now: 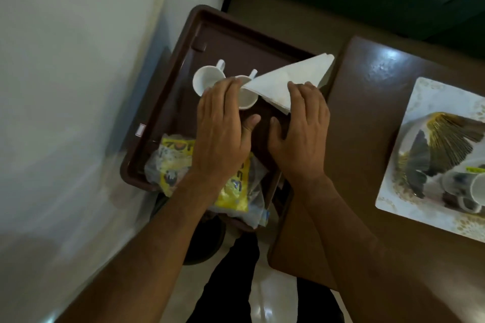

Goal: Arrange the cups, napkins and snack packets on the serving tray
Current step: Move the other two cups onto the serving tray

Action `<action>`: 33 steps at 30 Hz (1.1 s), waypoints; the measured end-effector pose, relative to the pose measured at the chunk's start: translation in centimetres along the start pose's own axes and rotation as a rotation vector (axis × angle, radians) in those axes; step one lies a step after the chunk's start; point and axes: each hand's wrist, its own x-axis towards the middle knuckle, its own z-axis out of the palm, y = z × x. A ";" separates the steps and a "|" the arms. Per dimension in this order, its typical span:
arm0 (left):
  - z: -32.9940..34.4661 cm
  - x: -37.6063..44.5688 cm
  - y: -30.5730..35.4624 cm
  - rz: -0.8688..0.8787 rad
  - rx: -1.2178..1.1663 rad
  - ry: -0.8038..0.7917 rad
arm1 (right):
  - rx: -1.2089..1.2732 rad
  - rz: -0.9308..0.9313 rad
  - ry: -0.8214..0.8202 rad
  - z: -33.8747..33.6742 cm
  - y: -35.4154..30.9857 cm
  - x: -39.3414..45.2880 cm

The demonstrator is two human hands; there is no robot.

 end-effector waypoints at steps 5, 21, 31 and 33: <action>-0.9 2.9 -2.4 -0.049 -0.020 0.013 | 0.021 -0.061 0.023 1.6 -1.8 2.7; -2.7 10.8 -4.8 -0.034 0.063 -0.278 | -0.008 -0.263 -0.250 2.2 -1.0 10.2; -2.2 10.2 -6.0 -0.057 0.031 -0.221 | 0.060 -0.258 -0.184 2.0 -0.9 9.6; -2.2 9.7 -6.4 -0.084 0.016 -0.176 | 0.062 -0.250 -0.193 1.9 -1.0 9.6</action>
